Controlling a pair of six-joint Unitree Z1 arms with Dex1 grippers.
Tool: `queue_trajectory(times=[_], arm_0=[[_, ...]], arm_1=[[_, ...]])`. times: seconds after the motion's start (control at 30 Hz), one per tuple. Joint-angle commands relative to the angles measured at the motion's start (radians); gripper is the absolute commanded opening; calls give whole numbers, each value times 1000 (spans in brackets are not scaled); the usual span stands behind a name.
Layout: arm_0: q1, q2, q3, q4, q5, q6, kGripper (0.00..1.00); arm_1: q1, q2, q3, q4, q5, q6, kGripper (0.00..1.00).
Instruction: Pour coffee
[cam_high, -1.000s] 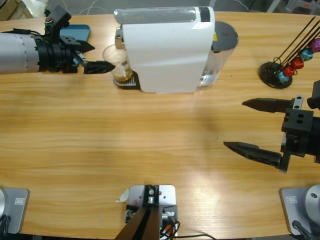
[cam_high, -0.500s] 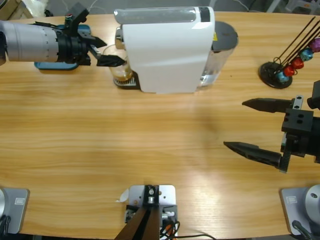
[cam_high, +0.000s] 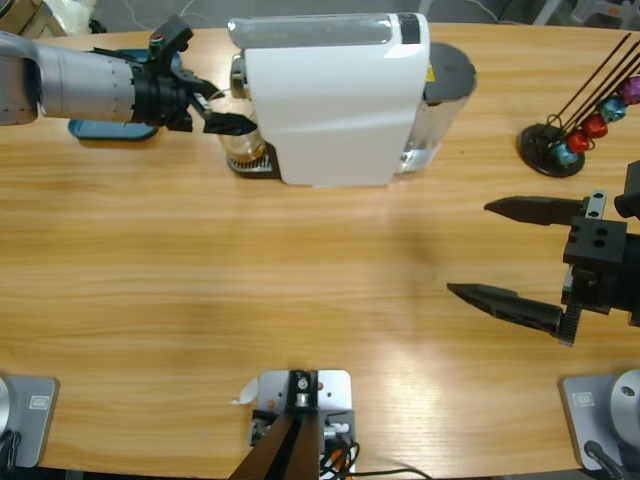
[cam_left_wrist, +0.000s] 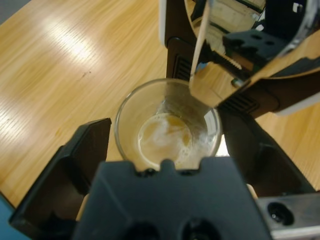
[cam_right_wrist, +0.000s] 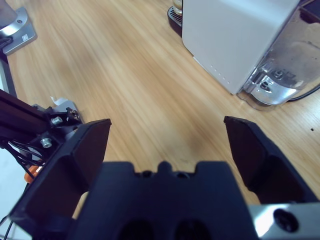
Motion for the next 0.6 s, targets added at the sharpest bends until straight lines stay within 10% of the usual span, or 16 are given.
queue_trajectory(times=[0.03,0.6], arm_0=[[11,108,-33,-15,-30,8,895],[11,101,-36,-16,-31,7,642]], arm_1=[[8,-1,12,-7,13,-12,1000],[8,-2,12,-8,15,-12,1000]])
